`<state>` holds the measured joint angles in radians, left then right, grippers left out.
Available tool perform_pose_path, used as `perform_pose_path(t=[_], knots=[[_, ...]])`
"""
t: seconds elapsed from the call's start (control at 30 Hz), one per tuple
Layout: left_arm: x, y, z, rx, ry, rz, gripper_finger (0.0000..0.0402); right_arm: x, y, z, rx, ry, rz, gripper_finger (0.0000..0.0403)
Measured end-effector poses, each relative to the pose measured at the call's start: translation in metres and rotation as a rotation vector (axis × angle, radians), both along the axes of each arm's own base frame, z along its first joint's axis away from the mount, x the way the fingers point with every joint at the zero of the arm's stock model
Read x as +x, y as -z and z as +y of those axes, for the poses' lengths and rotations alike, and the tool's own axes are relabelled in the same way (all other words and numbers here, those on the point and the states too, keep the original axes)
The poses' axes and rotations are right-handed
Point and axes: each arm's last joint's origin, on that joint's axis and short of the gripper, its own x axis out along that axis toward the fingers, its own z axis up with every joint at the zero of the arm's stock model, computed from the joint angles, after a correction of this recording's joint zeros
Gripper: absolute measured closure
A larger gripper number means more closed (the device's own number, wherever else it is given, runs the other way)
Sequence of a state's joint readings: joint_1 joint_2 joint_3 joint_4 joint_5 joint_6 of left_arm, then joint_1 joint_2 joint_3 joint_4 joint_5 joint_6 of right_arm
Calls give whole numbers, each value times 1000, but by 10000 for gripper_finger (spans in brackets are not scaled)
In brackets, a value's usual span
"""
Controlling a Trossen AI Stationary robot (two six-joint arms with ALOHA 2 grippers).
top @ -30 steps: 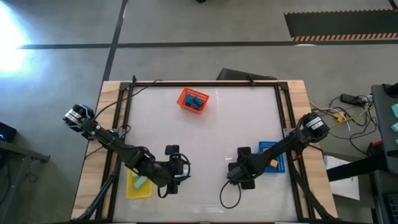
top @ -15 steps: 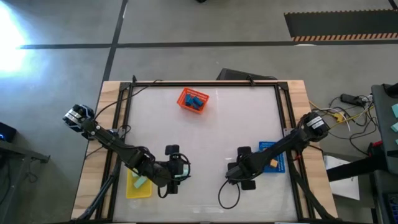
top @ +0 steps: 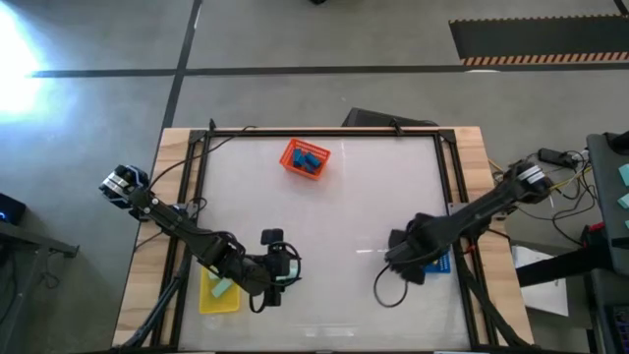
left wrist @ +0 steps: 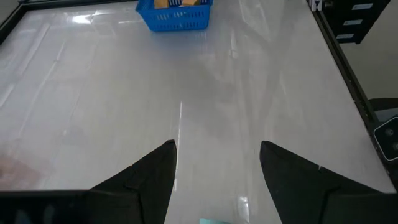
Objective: Sort & place blocks by color
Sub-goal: Put the yellow block into the blue bin, then put the green block into the yellow bin
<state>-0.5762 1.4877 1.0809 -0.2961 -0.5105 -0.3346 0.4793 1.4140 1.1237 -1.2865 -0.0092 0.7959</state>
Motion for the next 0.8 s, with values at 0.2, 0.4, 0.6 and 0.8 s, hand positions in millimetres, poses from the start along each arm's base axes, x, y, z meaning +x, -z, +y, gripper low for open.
perform_pose_path(t=[0.2,0.4,0.6,0.8], knots=[[0,0,0,0,0,0,187,-38,13,-27,-39,163,-2,282],[0,0,0,1,0,0,187,-55,28,-48,-51,275,-30,282],[0,0,0,0,-2,-1,187,-57,32,-57,-57,320,-24,186],[0,0,0,-14,-13,-2,187,-53,28,-55,-45,320,-54,132]])
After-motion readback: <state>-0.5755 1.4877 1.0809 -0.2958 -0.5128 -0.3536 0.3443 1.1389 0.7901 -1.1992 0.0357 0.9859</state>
